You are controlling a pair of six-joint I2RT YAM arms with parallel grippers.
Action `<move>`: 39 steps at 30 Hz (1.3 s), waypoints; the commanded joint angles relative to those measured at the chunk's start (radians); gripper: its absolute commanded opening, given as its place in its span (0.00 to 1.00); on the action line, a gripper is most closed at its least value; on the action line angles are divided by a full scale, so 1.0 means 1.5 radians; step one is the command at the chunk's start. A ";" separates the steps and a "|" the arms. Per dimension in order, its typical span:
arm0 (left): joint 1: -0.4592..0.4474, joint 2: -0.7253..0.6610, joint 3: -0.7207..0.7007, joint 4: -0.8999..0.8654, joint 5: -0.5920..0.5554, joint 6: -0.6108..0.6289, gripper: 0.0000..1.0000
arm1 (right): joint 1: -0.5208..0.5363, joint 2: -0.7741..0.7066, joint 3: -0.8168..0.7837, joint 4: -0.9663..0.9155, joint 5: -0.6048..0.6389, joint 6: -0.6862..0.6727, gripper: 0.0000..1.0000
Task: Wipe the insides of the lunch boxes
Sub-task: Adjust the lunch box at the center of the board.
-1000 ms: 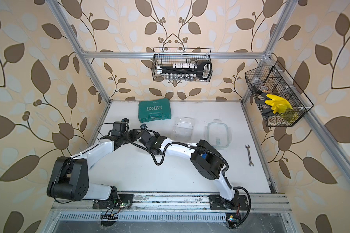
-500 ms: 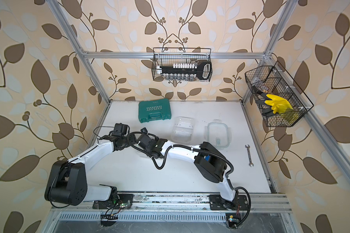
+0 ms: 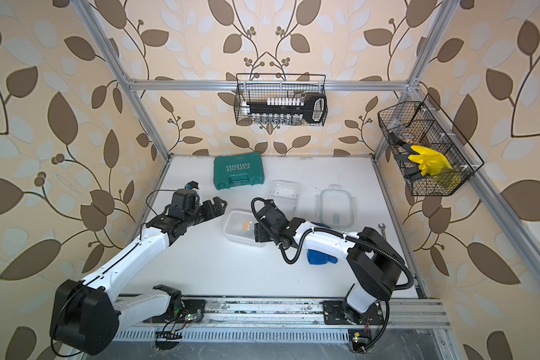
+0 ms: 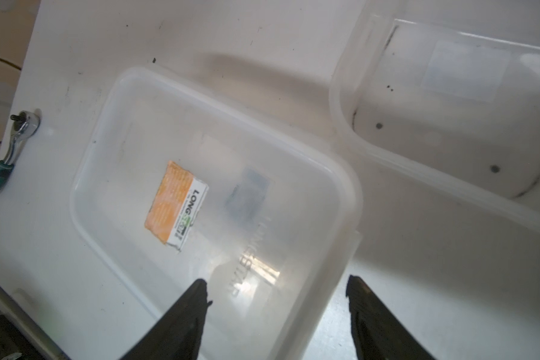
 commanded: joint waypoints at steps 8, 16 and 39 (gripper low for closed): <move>-0.060 0.053 0.034 0.013 0.004 0.030 0.99 | -0.011 0.001 -0.051 0.029 -0.035 0.057 0.72; -0.098 0.088 0.013 0.040 0.005 0.023 0.99 | -0.014 0.062 -0.004 0.077 -0.072 0.040 0.65; -0.091 -0.017 -0.028 -0.093 -0.164 -0.017 0.99 | -0.023 0.233 0.216 0.072 -0.119 0.002 0.63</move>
